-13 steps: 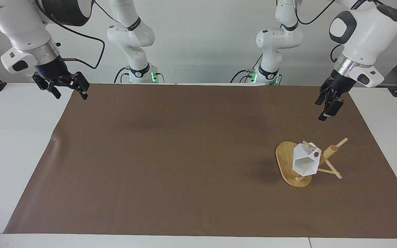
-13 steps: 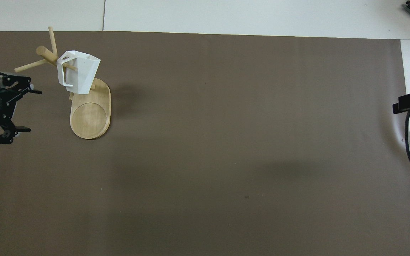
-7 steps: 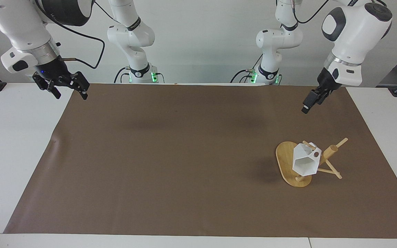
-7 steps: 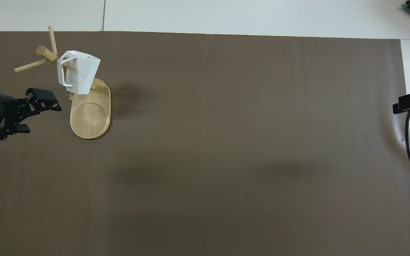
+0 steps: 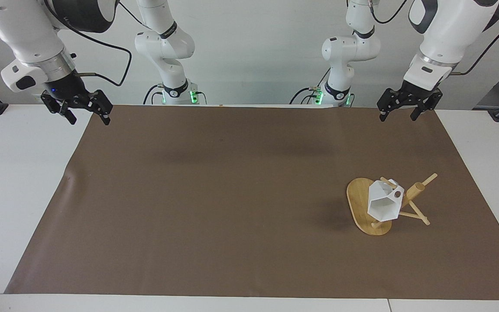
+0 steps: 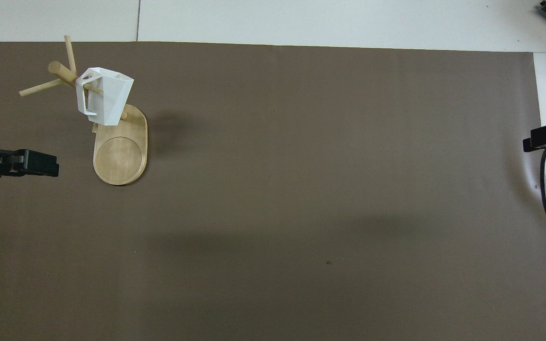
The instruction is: Hang cup on rack
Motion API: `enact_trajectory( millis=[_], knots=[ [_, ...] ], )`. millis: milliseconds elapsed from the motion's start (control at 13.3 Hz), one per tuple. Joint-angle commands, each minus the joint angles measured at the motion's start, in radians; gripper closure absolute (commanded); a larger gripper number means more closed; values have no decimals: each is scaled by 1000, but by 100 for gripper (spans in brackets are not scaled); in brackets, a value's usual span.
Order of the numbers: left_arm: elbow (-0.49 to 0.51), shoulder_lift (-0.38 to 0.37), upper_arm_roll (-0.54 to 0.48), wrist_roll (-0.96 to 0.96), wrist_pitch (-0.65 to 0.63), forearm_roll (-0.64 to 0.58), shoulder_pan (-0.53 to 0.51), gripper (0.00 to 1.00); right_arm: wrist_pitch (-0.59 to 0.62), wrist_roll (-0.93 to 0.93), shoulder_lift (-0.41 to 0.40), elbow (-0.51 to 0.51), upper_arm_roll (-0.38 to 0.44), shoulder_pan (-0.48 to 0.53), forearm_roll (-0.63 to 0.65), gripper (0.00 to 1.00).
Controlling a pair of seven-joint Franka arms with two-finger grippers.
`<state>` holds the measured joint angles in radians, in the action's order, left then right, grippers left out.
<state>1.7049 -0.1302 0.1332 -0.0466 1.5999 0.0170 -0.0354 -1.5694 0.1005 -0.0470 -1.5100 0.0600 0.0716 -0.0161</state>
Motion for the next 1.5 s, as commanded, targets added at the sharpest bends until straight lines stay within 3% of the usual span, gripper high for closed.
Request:
enact_trajectory(
  millis=[0,150,301,451,1429],
  knots=[
    [-73,14,2,28,-69,-22,-6,0,-35,33,22,-32,0,1,19,0],
    [-83,11,2,28,-89,-22,-3,0,-35,34,22,-32,0,1,19,0],
    [-3,-11,3,27,24,-19,-1,0,-35,39,22,-32,1,1,19,0],
    [16,-3,3,27,72,-15,-1,0,-35,30,22,-32,7,1,19,0],
    [12,6,3,25,54,-15,8,0,-32,27,24,-35,9,2,18,0]
  ],
)
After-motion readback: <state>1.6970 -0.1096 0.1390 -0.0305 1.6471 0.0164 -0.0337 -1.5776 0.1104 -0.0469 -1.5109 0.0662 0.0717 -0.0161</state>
